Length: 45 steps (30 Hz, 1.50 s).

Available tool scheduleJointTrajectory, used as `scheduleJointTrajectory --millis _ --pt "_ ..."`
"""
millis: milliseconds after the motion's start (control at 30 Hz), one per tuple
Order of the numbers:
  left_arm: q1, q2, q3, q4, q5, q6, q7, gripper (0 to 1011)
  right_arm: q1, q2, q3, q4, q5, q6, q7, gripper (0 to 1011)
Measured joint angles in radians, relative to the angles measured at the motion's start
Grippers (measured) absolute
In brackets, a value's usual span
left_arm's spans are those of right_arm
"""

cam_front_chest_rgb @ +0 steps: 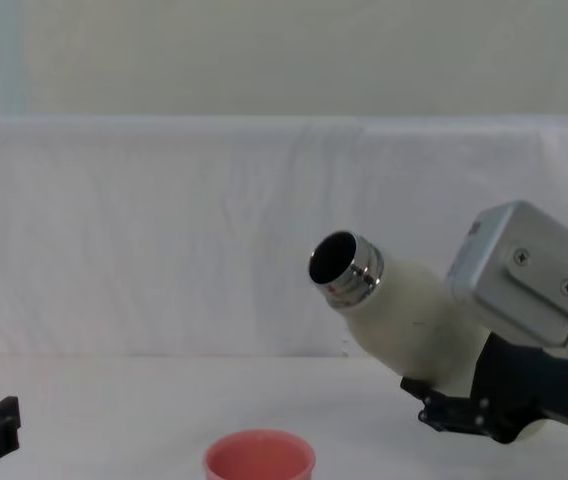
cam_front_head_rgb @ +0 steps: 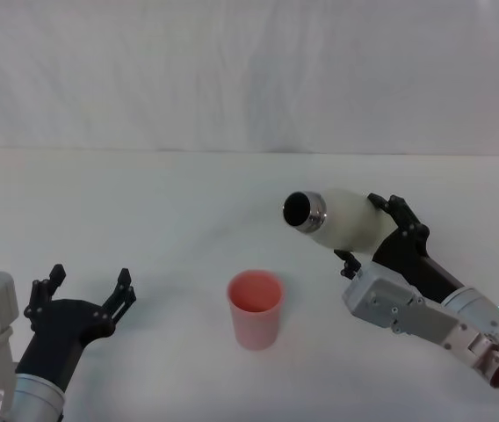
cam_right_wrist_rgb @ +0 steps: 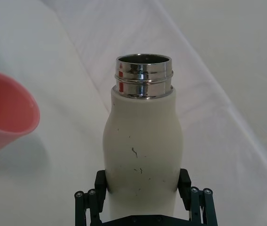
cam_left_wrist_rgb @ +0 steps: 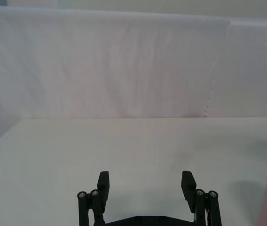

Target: Grasp the thermos with one hand and pour water into the cup lid.

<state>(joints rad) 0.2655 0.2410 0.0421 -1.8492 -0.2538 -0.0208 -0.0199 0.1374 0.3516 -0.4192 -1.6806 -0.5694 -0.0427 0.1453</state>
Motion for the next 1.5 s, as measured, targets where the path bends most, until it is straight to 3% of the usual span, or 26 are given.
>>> scheduleJointTrajectory --millis 967,1500 --pt "0.000 0.000 0.000 0.000 0.000 0.000 0.000 1001 0.019 0.031 -0.060 0.026 -0.130 0.004 -0.017 946" --pt "0.000 0.000 0.000 0.000 0.000 0.000 0.000 1001 0.036 0.056 -0.096 0.032 -0.231 0.022 -0.046 946"
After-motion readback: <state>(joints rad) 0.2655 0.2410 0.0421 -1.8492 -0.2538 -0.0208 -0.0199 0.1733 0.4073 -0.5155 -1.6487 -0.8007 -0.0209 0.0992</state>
